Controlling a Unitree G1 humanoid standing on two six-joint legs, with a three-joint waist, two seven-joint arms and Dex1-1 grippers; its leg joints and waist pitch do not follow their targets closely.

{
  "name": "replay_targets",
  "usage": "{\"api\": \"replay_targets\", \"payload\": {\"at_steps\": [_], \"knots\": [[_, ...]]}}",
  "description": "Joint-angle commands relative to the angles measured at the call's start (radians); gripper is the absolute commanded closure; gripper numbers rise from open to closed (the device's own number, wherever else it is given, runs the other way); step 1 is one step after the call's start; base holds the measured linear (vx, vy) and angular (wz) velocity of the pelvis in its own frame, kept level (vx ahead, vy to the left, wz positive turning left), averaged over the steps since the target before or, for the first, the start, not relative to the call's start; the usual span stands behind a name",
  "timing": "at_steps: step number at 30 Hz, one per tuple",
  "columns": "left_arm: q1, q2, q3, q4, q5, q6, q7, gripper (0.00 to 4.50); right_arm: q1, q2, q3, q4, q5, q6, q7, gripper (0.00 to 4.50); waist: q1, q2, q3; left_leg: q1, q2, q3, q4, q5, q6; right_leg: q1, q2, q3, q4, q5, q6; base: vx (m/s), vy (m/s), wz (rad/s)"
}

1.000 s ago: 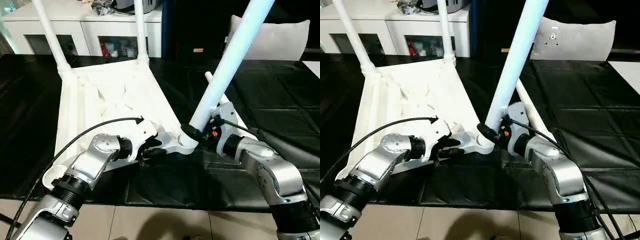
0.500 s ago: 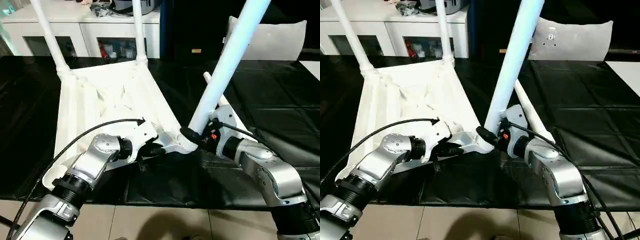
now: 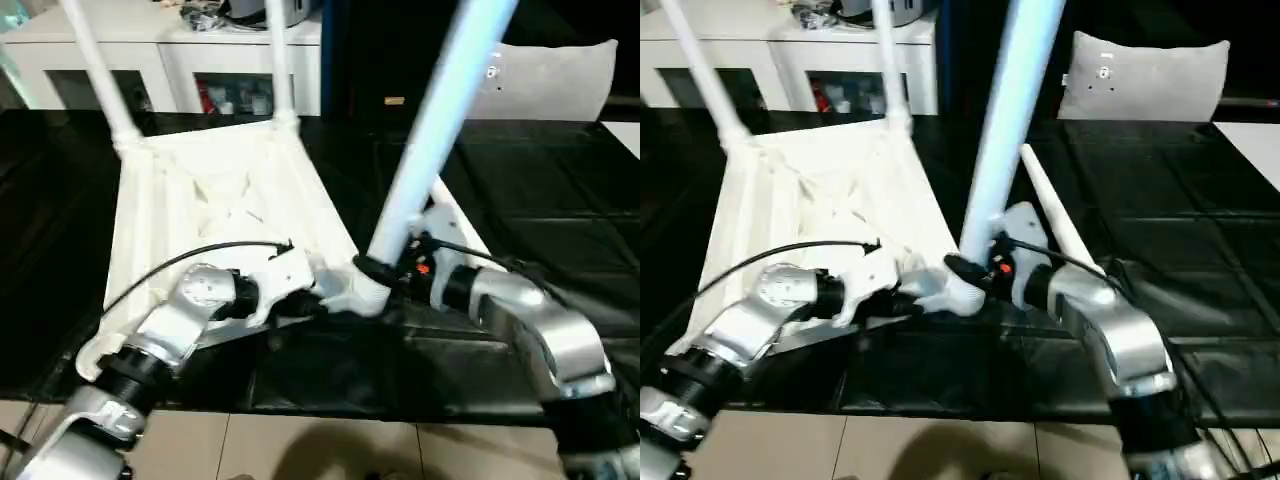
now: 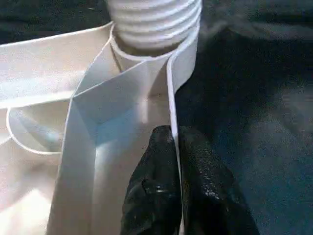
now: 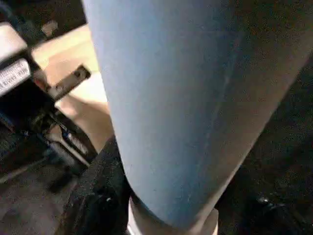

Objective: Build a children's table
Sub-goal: Insert table leg to table base

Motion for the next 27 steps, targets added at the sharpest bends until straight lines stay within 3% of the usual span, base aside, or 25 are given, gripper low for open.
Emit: {"api": "replay_targets", "payload": {"at_steps": [1, 7, 14, 19, 27], "knots": [[-0.009, 0.017, -0.055, 0.020, 0.052, -0.027, -0.054, 4.50, -0.019, -0.011, 0.018, 0.008, -0.005, 0.013, 0.022, 2.59, -0.003, -0.013, -0.076, 0.005, 0.017, 0.013, -0.065, -0.164, 0.033, 0.057, -0.060, 0.040, -0.079, -0.390, -0.130, 0.000, 0.000, 0.00], [-0.027, 0.027, -0.059, 0.047, 0.053, -0.080, -0.104, 4.50, -0.045, -0.039, 0.054, 0.037, -0.014, 0.068, 0.066, 2.59, 0.000, -0.014, -0.073, 0.008, 0.017, 0.011, -0.068, -0.207, 0.015, 0.056, -0.063, 0.040, -0.085, -0.456, -0.110, 0.000, 0.000, 0.00], [-0.033, 0.032, -0.061, 0.062, 0.049, -0.118, -0.144, 4.50, -0.053, -0.056, 0.076, 0.059, -0.025, 0.090, 0.081, 2.59, 0.005, -0.018, -0.077, 0.008, 0.019, 0.009, -0.070, -0.212, 0.004, 0.057, -0.063, 0.040, -0.081, -0.421, -0.116, 0.000, 0.000, 0.00], [-0.049, 0.018, -0.054, 0.098, 0.054, -0.150, -0.146, 4.50, -0.052, -0.003, 0.022, 0.088, 0.032, 0.101, 0.083, 2.59, 0.003, -0.020, -0.076, 0.012, 0.017, 0.009, -0.071, -0.238, -0.001, 0.057, -0.064, 0.039, -0.084, -0.441, -0.115, 0.000, 0.000, 0.00], [-0.062, 0.008, -0.029, 0.137, 0.059, -0.139, -0.110, 4.50, 0.009, 0.057, -0.091, 0.121, 0.118, 0.098, 0.048, 2.59, 0.000, -0.015, -0.072, 0.020, 0.013, 0.006, -0.071, -0.292, -0.001, 0.050, -0.064, 0.030, -0.105, -0.558, -0.074, 0.000, 0.000, 0.00]]}}
